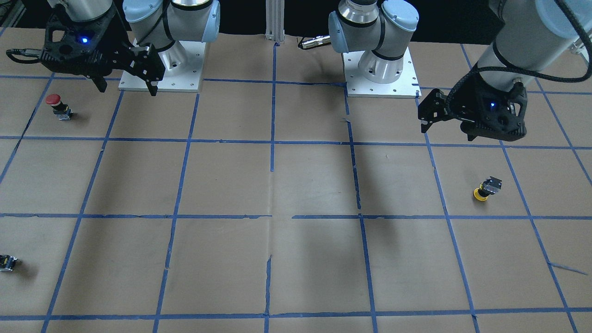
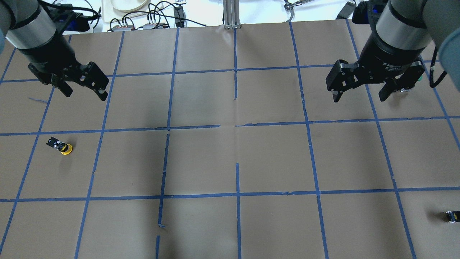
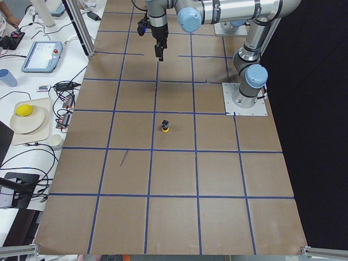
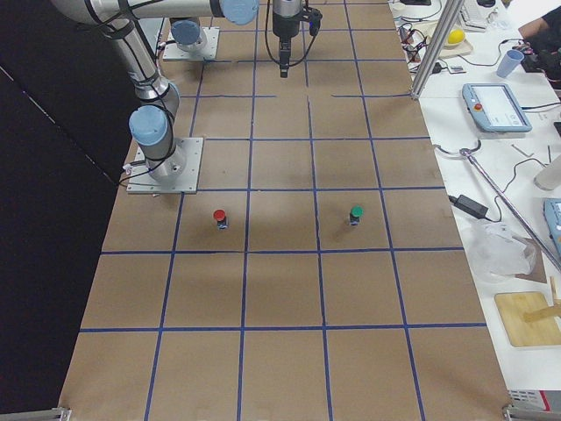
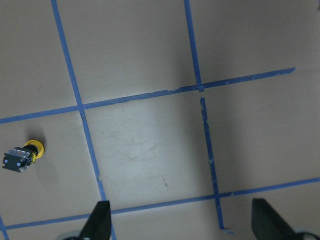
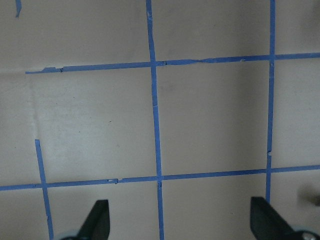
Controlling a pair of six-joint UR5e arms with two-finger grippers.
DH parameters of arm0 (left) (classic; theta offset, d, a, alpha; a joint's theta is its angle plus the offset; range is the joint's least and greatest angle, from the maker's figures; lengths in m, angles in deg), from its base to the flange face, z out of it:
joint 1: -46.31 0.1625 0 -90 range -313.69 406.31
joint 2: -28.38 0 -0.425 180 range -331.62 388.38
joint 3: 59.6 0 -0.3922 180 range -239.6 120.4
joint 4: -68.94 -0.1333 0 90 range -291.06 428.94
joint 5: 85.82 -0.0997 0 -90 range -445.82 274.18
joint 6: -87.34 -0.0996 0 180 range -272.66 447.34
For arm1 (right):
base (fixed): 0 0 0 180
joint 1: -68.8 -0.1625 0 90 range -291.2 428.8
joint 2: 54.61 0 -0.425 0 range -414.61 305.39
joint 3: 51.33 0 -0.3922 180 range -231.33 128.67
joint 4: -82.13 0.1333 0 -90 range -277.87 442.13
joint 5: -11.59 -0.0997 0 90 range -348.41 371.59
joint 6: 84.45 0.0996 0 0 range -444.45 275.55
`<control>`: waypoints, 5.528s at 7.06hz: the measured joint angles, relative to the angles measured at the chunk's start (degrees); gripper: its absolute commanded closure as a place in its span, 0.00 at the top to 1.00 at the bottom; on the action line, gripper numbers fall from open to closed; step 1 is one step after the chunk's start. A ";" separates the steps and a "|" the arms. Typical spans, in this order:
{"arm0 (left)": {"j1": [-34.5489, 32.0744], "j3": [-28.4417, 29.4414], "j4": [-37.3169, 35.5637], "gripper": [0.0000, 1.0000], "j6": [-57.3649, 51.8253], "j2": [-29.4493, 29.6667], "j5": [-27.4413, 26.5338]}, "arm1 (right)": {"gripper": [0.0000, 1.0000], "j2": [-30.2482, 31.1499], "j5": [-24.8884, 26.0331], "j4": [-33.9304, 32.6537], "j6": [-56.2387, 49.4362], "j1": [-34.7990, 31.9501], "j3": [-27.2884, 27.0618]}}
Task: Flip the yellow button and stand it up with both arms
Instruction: 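Lower the left gripper over the yellow button switch and close on it, then lift the yellow button switch with the left gripper, then carry the switch toward the table center with the left gripper while the right gripper approaches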
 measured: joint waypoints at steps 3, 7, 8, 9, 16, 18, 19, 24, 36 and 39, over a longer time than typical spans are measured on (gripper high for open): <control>10.50 -10.06 -14.55 0.99 -19.11 0.49 -4.02 | 1.00 -0.24 0.15 0.48 -0.33 -0.04 -0.41; 21.49 -15.56 -27.52 0.98 -30.64 6.62 -1.76 | 1.00 0.89 0.51 0.66 0.02 -0.10 -4.30; 22.06 -15.47 -29.28 0.98 -31.99 8.52 -1.04 | 1.00 2.06 0.20 0.73 0.05 -0.10 -4.94; 22.37 -15.44 -32.00 0.98 -33.55 10.83 -0.47 | 1.00 2.54 0.00 0.43 0.10 -0.05 -5.52; 25.53 -20.34 -38.99 0.96 -36.15 13.97 1.93 | 1.00 0.92 0.56 -0.64 -0.50 0.09 -5.99; 25.55 -21.15 -41.82 0.96 -37.52 14.28 1.90 | 1.00 1.11 0.27 -2.31 -0.15 -0.12 -5.12; 25.45 -21.33 -42.09 0.96 -37.59 14.33 2.09 | 1.00 1.25 -0.29 -2.16 -0.14 -0.34 -5.08; 25.30 -22.09 -42.00 0.18 -37.85 14.10 1.60 | 1.00 0.33 -3.47 -2.56 -0.08 -0.60 -5.64; 3.67 -15.96 -6.82 0.12 -14.16 -1.10 32.47 | 1.00 -6.66 -28.85 -3.99 38.28 1.67 0.80; -1.48 -16.72 -2.63 0.09 -3.18 -1.05 56.93 | 1.00 -7.79 -42.23 -3.97 48.47 4.68 1.31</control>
